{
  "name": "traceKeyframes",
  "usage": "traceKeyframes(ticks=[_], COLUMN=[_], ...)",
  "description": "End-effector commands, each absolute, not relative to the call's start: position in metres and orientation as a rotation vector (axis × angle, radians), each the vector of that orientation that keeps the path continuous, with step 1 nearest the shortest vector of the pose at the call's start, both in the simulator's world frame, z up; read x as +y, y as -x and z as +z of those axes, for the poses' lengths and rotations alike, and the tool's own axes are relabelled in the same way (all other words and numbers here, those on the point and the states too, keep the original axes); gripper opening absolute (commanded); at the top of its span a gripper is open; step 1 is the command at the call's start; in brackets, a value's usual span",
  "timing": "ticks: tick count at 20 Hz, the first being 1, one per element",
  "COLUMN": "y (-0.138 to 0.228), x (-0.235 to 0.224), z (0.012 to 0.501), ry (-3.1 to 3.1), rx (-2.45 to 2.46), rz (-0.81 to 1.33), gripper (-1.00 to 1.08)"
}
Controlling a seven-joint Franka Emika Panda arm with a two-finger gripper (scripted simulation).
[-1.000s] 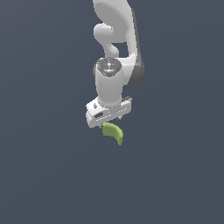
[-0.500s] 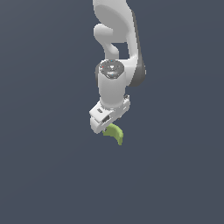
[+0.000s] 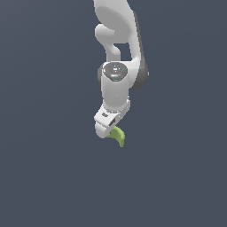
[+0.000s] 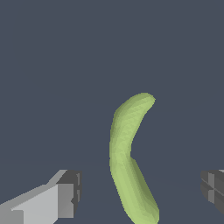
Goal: Pick up the object and move it to a goal position.
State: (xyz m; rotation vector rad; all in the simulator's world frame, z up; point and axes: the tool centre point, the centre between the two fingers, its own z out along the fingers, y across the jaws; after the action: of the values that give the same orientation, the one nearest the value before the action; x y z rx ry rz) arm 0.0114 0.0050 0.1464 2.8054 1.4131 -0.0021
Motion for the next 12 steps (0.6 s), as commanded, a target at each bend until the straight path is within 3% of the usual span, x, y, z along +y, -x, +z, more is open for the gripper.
traceKeyframes(ticks=[1, 12], y=[-0.012, -0.012], x=[0.006, 0.007], z=[0.146, 0.136], ry=[-2.786, -2.776], rx=[1.451, 1.471], rz=[-0.001, 0.0], gripper=[1.0, 1.0])
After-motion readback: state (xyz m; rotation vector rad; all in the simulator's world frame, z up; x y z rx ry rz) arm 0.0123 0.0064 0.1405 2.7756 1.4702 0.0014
